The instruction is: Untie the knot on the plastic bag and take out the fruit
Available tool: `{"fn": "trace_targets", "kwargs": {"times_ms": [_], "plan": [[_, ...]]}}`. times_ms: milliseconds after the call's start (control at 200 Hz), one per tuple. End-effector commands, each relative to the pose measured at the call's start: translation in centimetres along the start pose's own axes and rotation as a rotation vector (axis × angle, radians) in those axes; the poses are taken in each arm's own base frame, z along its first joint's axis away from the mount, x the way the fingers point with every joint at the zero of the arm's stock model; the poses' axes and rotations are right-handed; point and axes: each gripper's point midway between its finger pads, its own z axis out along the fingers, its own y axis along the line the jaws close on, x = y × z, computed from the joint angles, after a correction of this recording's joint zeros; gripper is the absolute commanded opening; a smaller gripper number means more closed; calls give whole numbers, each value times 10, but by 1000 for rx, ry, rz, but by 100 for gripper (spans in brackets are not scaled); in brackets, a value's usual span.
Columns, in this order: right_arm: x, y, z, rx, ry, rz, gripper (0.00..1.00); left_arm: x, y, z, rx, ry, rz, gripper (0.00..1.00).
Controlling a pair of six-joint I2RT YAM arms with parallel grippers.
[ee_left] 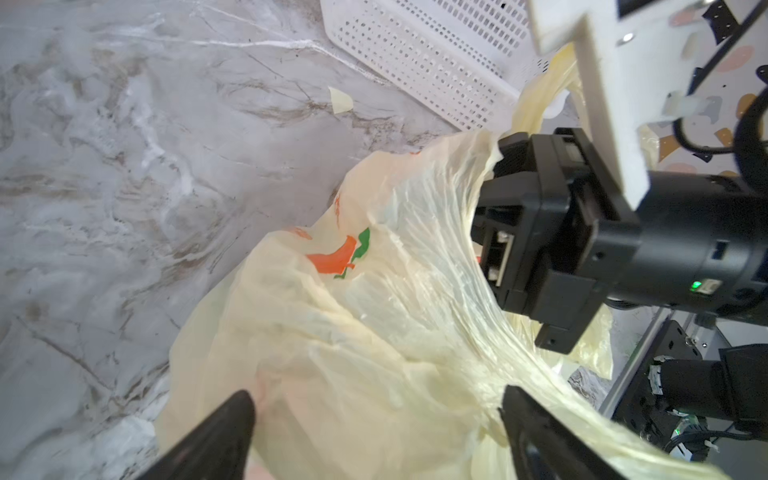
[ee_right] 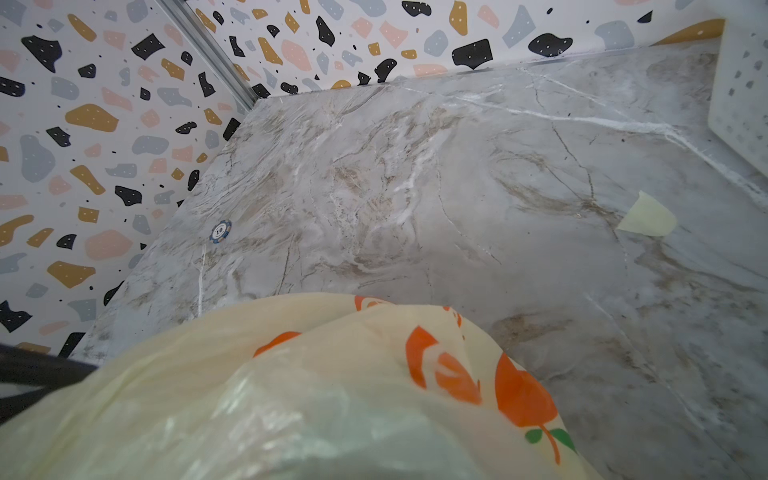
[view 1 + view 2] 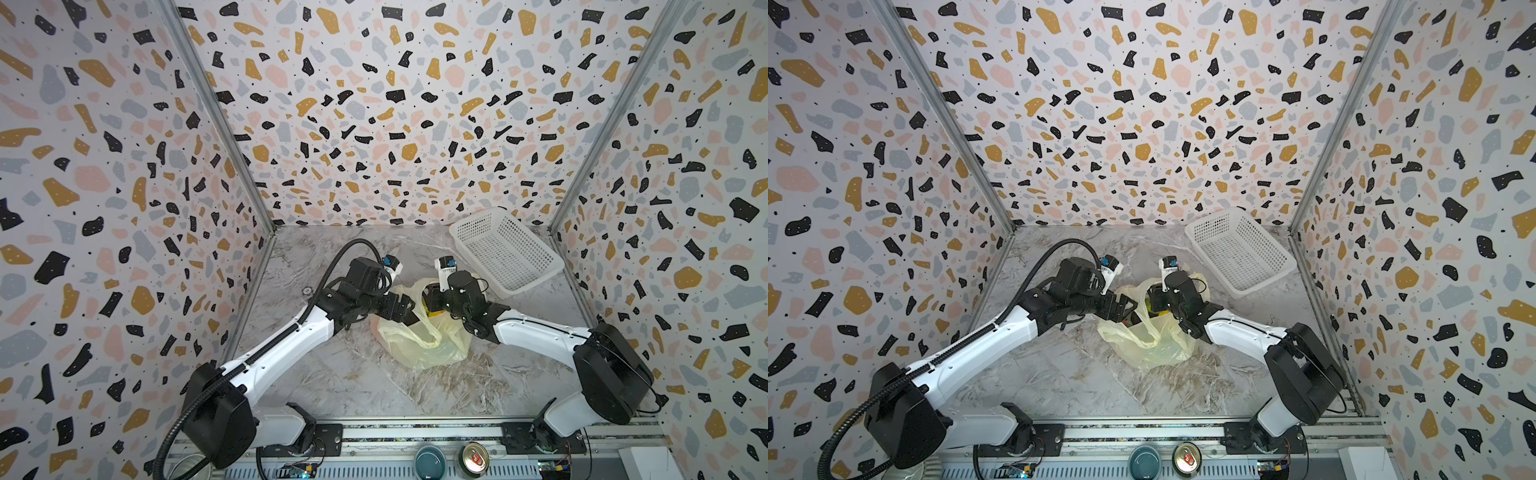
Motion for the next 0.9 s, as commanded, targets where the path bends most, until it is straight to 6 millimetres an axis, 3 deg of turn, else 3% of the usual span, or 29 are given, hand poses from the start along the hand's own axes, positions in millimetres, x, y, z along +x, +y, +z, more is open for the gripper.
{"fn": "trace_targets", "kwargs": {"times_ms": [0,195,355,430,546,751,896], "plan": [[-16,8,-9,-20,-49,-8,34,5,13,-1,-75,18,29,77],[-17,7,-9,-17,-52,-6,34,21,25,7,-158,60,51,57],[-16,7,-10,-16,-51,-6,34,27,30,14,-182,71,42,23],[-15,8,-10,-22,-44,-10,34,27,32,15,-196,71,30,0],[-4,12,-10,-35,-3,-21,34,14,30,4,-199,-4,-2,0],[22,37,-16,-88,105,-73,42,-24,15,-36,-154,-236,-72,0],[46,43,-15,-111,183,-88,53,-28,12,-48,-134,-308,-98,0]]}}
